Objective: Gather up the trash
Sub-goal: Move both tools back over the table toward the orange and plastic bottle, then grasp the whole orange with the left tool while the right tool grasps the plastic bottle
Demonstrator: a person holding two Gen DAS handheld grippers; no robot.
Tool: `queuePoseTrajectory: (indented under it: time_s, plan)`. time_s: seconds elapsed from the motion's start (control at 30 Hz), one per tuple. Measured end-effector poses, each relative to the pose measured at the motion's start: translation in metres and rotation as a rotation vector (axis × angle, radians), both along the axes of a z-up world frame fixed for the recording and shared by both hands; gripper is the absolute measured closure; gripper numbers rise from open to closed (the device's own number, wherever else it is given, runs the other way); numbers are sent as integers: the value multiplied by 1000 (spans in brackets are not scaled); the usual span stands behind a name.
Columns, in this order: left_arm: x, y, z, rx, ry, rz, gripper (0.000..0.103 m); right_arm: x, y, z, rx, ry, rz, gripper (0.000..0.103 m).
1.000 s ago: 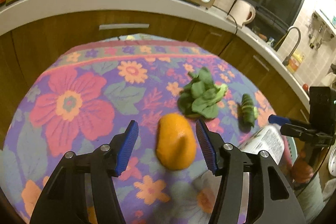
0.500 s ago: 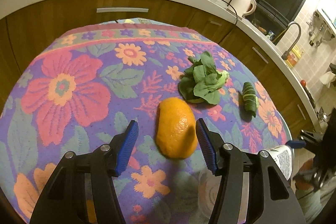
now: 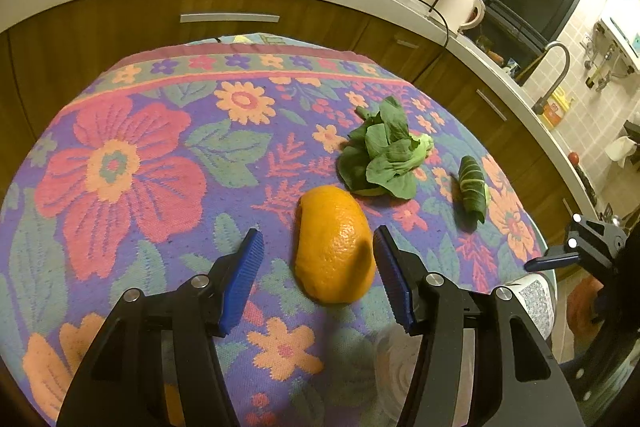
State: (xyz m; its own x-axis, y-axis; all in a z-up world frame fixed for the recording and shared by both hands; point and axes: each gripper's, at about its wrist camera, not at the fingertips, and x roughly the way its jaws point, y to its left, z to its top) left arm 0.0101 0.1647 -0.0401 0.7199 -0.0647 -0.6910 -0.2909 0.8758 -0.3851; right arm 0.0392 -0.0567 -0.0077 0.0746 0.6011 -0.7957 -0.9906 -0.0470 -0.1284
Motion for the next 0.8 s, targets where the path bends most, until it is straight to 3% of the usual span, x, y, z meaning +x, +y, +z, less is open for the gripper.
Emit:
queuePoseTrajectory:
  time_s: [0.17, 0.2, 0.43, 0.57, 0.8]
  plan:
    - [1, -4, 0, 12, 0, -14, 48, 4, 1, -3, 11, 47, -21, 27]
    - [0, -5, 0, 13, 0, -16, 48, 3, 0, -2, 17, 45, -31, 33]
    - [-4, -2, 0, -16, -19, -21, 47, -5, -31, -2, 80, 31, -124, 39]
    - [-6, -3, 1, -18, -35, -27, 47, -10, -62, -2, 99, -34, -285, 40]
    - [-8, -2, 2, -29, -63, -31, 47, -2, -115, 0, 130, 36, -603, 40]
